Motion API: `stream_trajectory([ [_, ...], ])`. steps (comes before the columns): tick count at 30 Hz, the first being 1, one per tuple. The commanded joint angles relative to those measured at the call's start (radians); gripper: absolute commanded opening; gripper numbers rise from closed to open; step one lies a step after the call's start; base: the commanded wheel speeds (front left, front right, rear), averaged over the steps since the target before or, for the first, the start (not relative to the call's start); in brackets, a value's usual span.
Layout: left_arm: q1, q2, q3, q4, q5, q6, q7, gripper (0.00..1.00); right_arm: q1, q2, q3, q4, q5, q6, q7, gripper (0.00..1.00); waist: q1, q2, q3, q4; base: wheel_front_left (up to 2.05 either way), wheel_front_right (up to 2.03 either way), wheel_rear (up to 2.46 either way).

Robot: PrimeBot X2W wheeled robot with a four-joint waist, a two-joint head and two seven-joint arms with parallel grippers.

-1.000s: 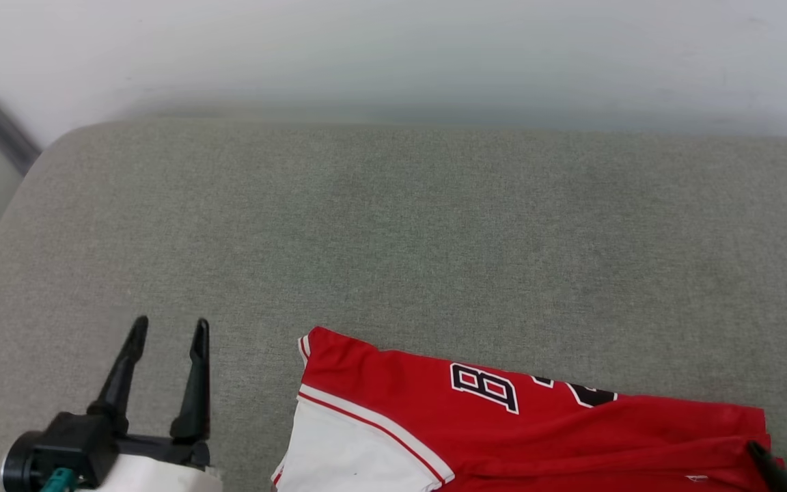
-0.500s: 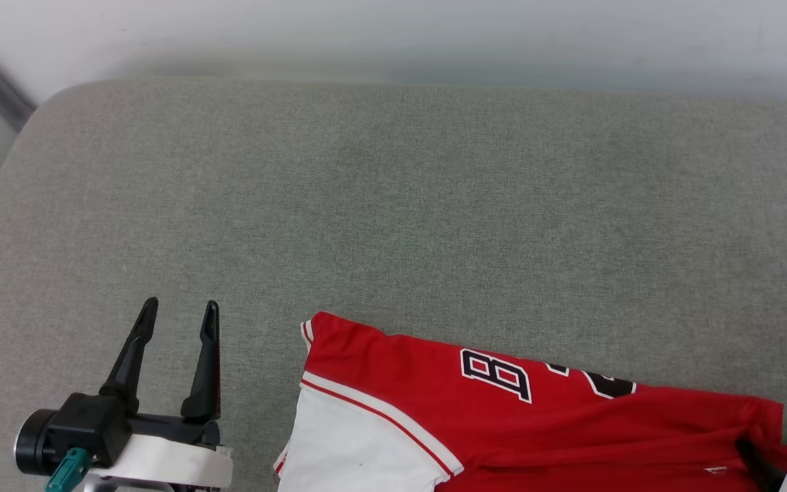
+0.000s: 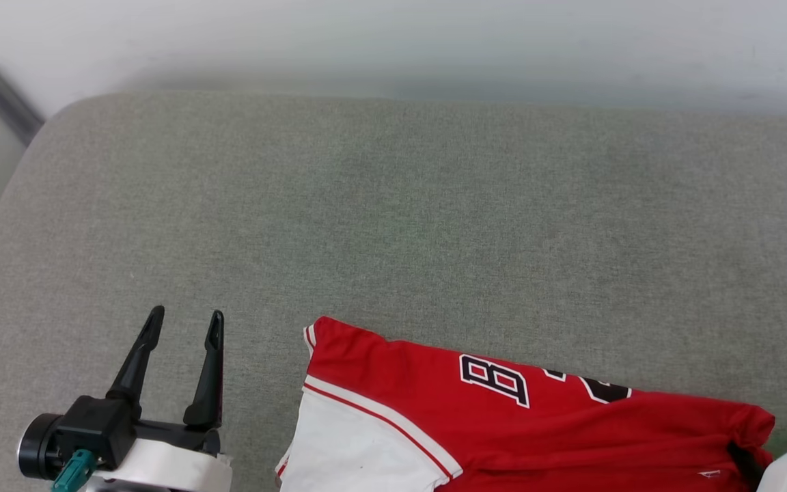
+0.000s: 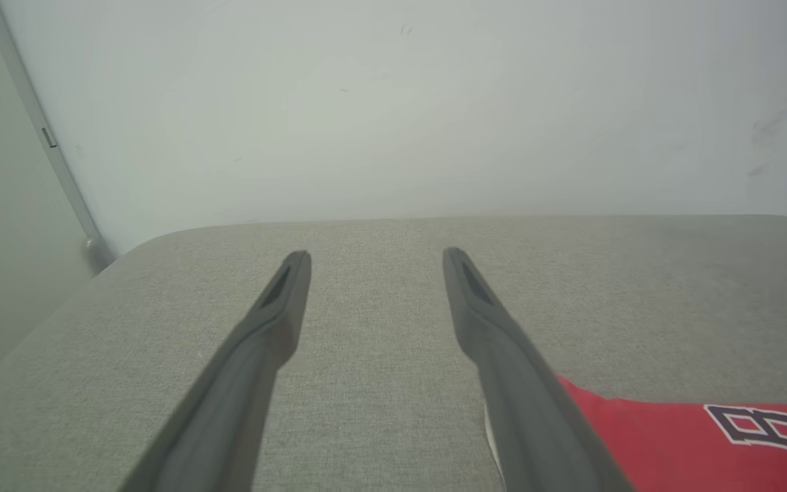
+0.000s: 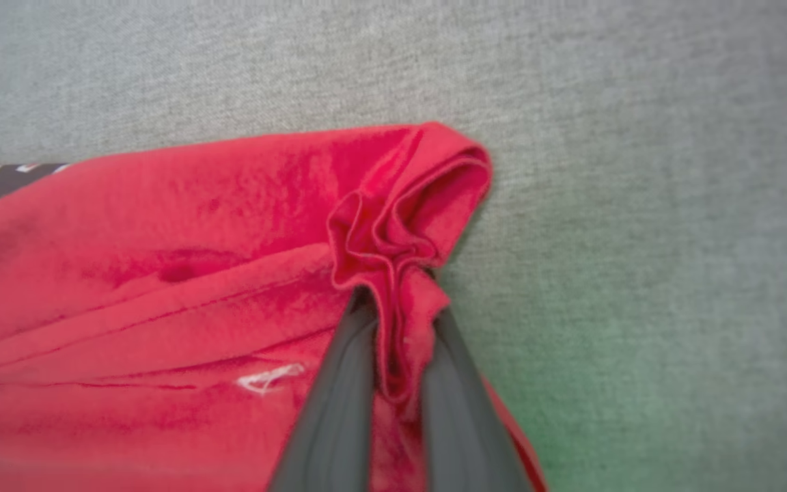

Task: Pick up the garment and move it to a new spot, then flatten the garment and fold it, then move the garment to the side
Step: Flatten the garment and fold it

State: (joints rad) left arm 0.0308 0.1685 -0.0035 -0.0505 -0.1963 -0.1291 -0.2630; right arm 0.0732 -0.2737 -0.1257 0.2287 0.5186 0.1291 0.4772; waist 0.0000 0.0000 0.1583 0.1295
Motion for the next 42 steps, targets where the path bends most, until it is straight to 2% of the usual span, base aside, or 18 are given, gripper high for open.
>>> stream_trajectory([
  [1,0.011,0.007,-0.005,0.002,0.001,-0.001,-0.002,1.00,0.016,0.009,0.005,0.027,-0.012,0.002,-0.010,0.00,0.0000,0.0000,-0.018,-0.008,0.00,0.00,0.00],
  [6,0.025,0.011,-0.009,0.000,-0.002,-0.001,-0.002,1.00,-0.013,-0.041,-0.067,0.020,-0.034,0.001,-0.047,0.00,0.0000,0.0000,-0.038,-0.018,0.00,0.00,0.00],
  [14,0.054,0.008,-0.008,0.016,-0.017,-0.001,-0.002,1.00,-0.036,-0.097,-0.173,0.058,-0.100,0.001,-0.045,0.00,0.0000,0.0000,-0.078,-0.036,0.00,0.00,0.00],
  [24,0.085,-0.001,0.001,0.016,-0.024,-0.001,-0.002,1.00,0.013,-0.090,-0.115,-0.053,-0.101,0.001,0.014,0.00,0.0000,0.0000,-0.129,-0.056,0.00,0.00,0.00],
  [28,0.099,-0.003,0.000,0.012,-0.024,-0.001,-0.002,1.00,0.047,-0.051,-0.073,-0.162,-0.066,0.001,0.075,0.00,0.0000,0.0000,-0.148,-0.062,0.00,0.00,0.00],
  [35,0.106,-0.011,-0.002,0.008,-0.019,-0.001,-0.002,1.00,0.094,0.057,0.021,-0.375,0.019,0.001,0.213,0.00,0.0000,0.0000,-0.157,-0.058,0.00,0.00,0.00],
  [39,0.105,-0.011,-0.004,0.016,-0.012,-0.001,-0.002,1.00,0.072,0.145,0.069,-0.436,0.063,0.001,0.273,0.00,0.0000,0.0000,-0.151,-0.048,0.00,0.00,0.00],
  [42,0.092,-0.018,0.003,0.025,-0.003,-0.001,-0.002,1.00,0.043,0.198,0.096,-0.434,0.087,0.002,0.302,0.00,0.0000,0.0000,-0.145,-0.037,0.00,0.00,0.00],
])
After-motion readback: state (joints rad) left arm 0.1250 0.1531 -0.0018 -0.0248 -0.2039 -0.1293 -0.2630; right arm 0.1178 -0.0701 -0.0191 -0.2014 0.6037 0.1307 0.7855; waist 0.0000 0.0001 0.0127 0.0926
